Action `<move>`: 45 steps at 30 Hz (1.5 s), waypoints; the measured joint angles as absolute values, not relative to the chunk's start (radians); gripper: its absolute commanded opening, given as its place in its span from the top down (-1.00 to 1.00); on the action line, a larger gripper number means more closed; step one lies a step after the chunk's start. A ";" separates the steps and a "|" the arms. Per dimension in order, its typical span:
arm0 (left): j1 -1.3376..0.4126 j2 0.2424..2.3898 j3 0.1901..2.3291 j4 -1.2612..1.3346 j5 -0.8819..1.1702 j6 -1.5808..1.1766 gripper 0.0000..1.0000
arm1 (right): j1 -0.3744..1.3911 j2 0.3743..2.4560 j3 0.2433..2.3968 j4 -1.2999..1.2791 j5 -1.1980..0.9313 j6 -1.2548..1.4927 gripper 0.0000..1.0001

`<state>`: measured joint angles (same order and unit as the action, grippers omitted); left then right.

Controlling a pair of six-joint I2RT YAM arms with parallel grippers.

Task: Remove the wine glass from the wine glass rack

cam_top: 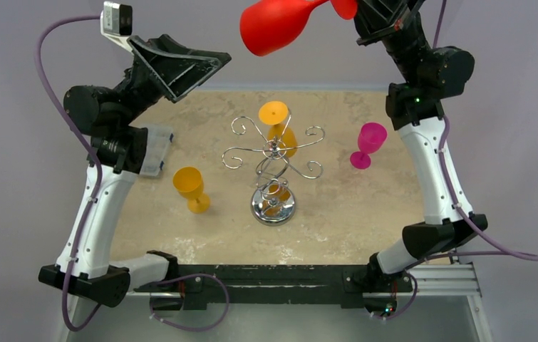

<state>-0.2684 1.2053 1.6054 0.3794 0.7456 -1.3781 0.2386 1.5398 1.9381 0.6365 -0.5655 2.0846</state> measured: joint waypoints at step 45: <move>-0.269 1.234 1.572 0.698 0.756 -1.613 0.50 | 0.511 1.566 1.938 0.611 -0.463 2.086 1.00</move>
